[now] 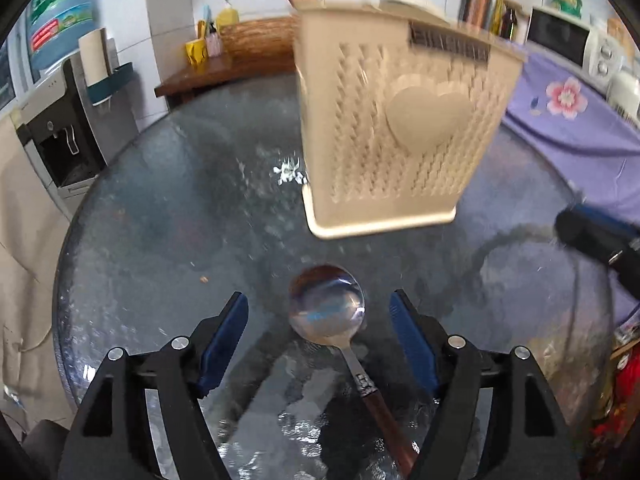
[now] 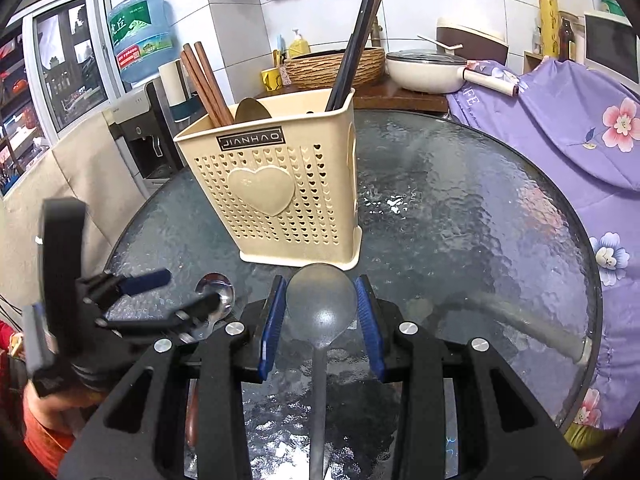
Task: Organize utensils
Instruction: 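Lift the silver spoon with the left gripper and carry it above the holder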
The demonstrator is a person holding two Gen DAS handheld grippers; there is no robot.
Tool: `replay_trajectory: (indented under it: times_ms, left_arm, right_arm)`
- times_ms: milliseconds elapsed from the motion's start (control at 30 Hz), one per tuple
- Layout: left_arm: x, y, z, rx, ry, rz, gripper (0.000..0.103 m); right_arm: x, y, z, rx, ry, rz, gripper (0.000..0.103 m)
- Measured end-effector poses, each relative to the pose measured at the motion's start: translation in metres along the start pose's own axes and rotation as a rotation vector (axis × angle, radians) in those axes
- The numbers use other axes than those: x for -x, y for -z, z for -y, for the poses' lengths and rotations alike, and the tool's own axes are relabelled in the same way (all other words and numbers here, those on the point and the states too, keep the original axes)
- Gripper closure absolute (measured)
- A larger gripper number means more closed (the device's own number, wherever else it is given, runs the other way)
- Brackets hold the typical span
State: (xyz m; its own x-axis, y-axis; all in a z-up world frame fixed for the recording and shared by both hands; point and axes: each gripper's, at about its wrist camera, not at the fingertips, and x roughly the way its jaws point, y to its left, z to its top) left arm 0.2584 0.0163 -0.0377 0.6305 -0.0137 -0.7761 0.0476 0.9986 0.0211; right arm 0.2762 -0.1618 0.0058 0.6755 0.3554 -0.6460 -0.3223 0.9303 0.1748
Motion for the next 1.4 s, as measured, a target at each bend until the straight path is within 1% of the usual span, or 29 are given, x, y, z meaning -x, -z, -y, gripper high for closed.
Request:
replay_trajectory:
  times_ms: [100,233,333,400,433,500,600,700,833,933,1067,1400]
  left_arm:
    - [-0.014,0.004,0.006,-0.013,-0.03,-0.028,0.031]
    - [-0.025,0.001,0.005,0.002,-0.025,-0.044,0.033]
    - [-0.027,-0.002,0.009,0.0,-0.017,-0.046,0.041]
    - [-0.028,-0.005,0.01,0.006,-0.005,-0.045,0.051]
    - [-0.028,-0.006,0.011,0.003,-0.008,-0.044,0.057]
    - [-0.029,-0.008,0.011,-0.001,-0.001,-0.048,0.057]
    - [-0.028,-0.009,0.008,0.01,0.031,-0.042,0.057]
    - [-0.019,-0.012,0.005,0.024,0.063,0.001,0.057]
    - [0.007,-0.019,0.002,0.033,0.132,0.094,0.057]
    - [0.028,-0.021,0.004,0.021,0.171,0.16,0.057]
    - [0.05,-0.022,0.006,-0.002,0.211,0.223,0.057]
    - [0.081,-0.02,0.012,-0.009,0.264,0.296,0.057]
  right_arm:
    - [0.001,0.0,0.002,-0.006,0.004,-0.002,0.066]
    - [0.001,0.0,0.004,-0.013,0.007,-0.005,0.066]
    - [0.0,0.001,0.005,-0.015,0.006,-0.007,0.066]
    - [-0.001,0.001,0.004,-0.017,0.003,-0.009,0.066]
    - [-0.001,0.001,0.004,-0.017,0.002,-0.009,0.066]
    - [-0.002,0.001,0.004,-0.018,0.0,-0.009,0.066]
    - [-0.002,0.001,0.003,-0.019,0.0,-0.006,0.066]
    - [-0.001,0.0,0.004,-0.023,0.0,-0.001,0.067]
    - [0.008,-0.003,0.004,-0.026,-0.006,0.023,0.066]
    - [0.016,-0.006,0.005,-0.029,-0.013,0.041,0.066]
    - [0.032,-0.01,0.004,-0.029,-0.023,0.071,0.066]
    - [0.063,-0.016,-0.002,-0.013,-0.036,0.128,0.067]
